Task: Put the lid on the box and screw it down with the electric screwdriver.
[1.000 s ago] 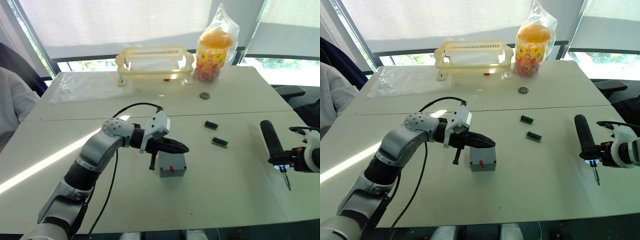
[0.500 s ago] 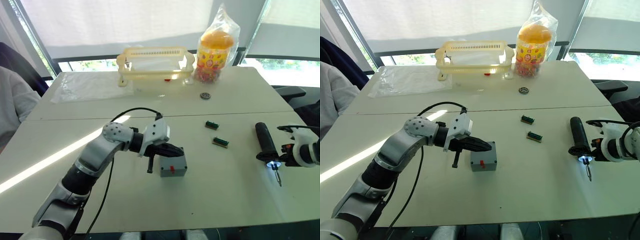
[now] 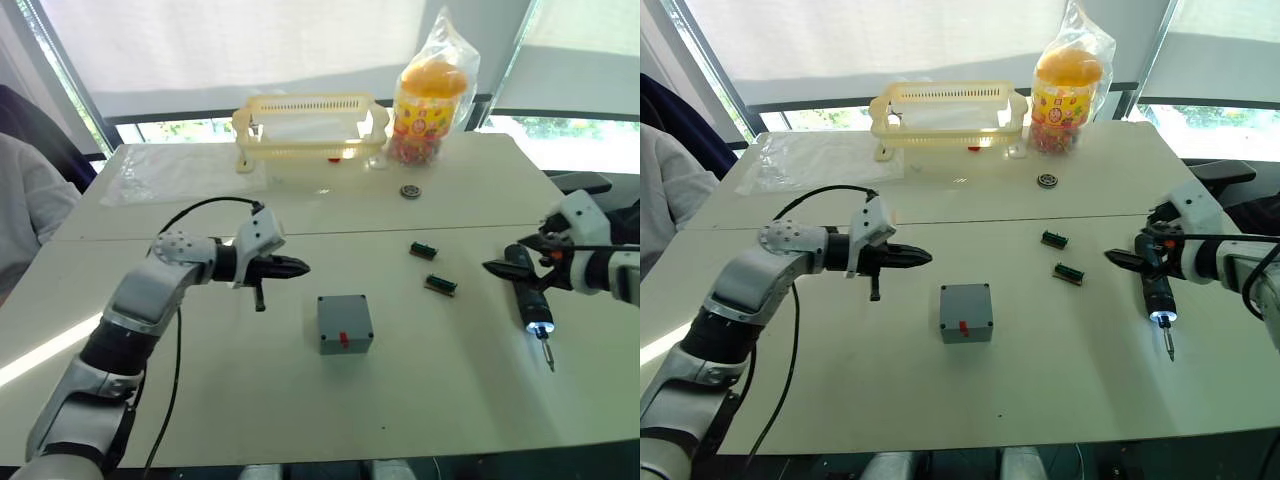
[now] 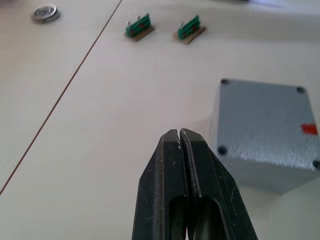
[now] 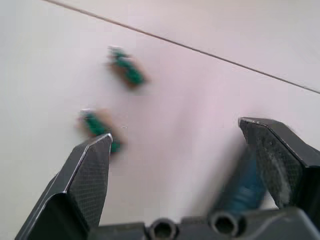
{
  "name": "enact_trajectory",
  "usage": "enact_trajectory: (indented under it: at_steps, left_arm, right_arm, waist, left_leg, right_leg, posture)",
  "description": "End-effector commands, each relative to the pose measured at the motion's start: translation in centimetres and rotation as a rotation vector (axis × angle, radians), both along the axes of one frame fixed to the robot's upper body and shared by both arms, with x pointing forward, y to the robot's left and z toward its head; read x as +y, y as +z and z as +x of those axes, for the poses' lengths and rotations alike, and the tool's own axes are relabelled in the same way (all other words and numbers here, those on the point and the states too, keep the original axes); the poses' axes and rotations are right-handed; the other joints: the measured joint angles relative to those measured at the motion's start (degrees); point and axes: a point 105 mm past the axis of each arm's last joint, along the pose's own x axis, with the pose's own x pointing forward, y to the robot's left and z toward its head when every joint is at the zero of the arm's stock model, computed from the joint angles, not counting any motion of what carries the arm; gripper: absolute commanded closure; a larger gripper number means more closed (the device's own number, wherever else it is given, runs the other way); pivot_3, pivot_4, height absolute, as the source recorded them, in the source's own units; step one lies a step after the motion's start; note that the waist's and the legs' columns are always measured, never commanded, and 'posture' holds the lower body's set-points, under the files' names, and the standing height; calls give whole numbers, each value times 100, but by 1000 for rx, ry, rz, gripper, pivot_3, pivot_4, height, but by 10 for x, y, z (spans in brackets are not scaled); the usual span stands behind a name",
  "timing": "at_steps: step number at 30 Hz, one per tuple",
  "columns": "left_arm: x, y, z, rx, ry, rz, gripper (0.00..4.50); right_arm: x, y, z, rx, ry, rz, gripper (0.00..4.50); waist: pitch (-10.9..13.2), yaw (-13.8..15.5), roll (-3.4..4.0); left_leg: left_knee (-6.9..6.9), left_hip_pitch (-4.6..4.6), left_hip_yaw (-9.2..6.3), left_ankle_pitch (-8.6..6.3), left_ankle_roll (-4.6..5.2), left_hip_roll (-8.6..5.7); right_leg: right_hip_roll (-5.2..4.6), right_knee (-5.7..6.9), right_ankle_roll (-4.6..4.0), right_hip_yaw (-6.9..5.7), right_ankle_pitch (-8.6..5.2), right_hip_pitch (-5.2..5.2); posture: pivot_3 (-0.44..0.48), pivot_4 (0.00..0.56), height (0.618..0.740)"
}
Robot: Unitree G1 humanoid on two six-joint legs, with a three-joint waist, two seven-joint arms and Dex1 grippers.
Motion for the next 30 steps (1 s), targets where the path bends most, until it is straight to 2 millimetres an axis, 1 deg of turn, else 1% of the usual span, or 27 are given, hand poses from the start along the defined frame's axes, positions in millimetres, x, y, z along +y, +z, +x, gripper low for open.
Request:
enact_trajectory:
  at_steps: [1, 3, 4, 6, 10, 15, 18, 23, 30]
  left_arm:
    - [6, -17, -16, 57, -31, 39, 4500]
    - [4, -27, -18, 90, -28, 33, 4500]
    - [3, -31, -19, 102, -28, 33, 4500]
    - [-6, -41, -20, 124, -52, 35, 4500]
    - [-21, -52, -19, 129, -105, 56, 4500]
    - [-33, -60, -13, 108, -148, 90, 4500]
    - [-41, -61, -6, 84, -169, 101, 4500]
    - [-51, -65, 3, 29, -218, 144, 4500]
    - [-64, -66, 14, -5, -268, 157, 4500]
  right_arm:
    - [60, -21, -34, 70, 240, 75, 61]
    - [81, -43, -50, 141, 305, 120, 61]
    - [90, -51, -56, 165, 328, 143, 61]
    - [105, -68, -62, 206, 360, 170, 61]
    - [123, -83, -61, 237, 383, 207, 61]
    - [137, -97, -57, 266, 386, 217, 61]
    - [147, -99, -59, 284, 400, 259, 61]
    - [159, -95, -75, 332, 462, 308, 61]
    - [162, -95, -86, 363, 450, 323, 61]
  waist:
    - [0, 13, -1]
    - [2, 71, -4]
    - [0, 98, -11]
    - [0, 132, -12]
    - [-3, 140, -16]
    - [-4, 134, -18]
    - [-4, 127, -18]
    - [-5, 126, -19]
    - [-6, 147, -20]
  left_leg:
    - [0, 0, -2, 0, 0, 1]
    - [8, -3, -3, 0, 0, 0]
    - [14, -7, -6, 1, -1, -2]
    - [25, -7, -4, 1, -1, -3]
    - [34, 1, -2, 1, -2, -7]
    - [31, 2, -5, 1, -2, -7]
    - [28, 2, -5, 1, -2, -7]
    - [29, 3, -5, 1, -2, -7]
    - [32, 2, -6, 1, -2, -7]
  right_leg:
    - [0, 1, 0, -1, 0, 1]
    - [-1, 3, 0, -1, 0, 2]
    - [-2, 3, 0, -3, 0, 3]
    - [-3, 0, -2, -2, 0, 11]
    - [-7, -6, -8, -1, -1, 26]
    - [-5, -3, -6, -3, 2, 23]
    - [-4, -2, -5, -4, 3, 22]
    - [-4, 3, -4, -4, 3, 21]
    - [-4, 4, -3, -6, 3, 21]
  posture:
    - [0, 150, 740]
    - [0, 150, 740]
    - [0, 150, 740]
    - [0, 150, 740]
    - [0, 150, 740]
    - [0, 150, 740]
    - [0, 150, 740]
    - [0, 150, 740]
    - [0, 150, 740]
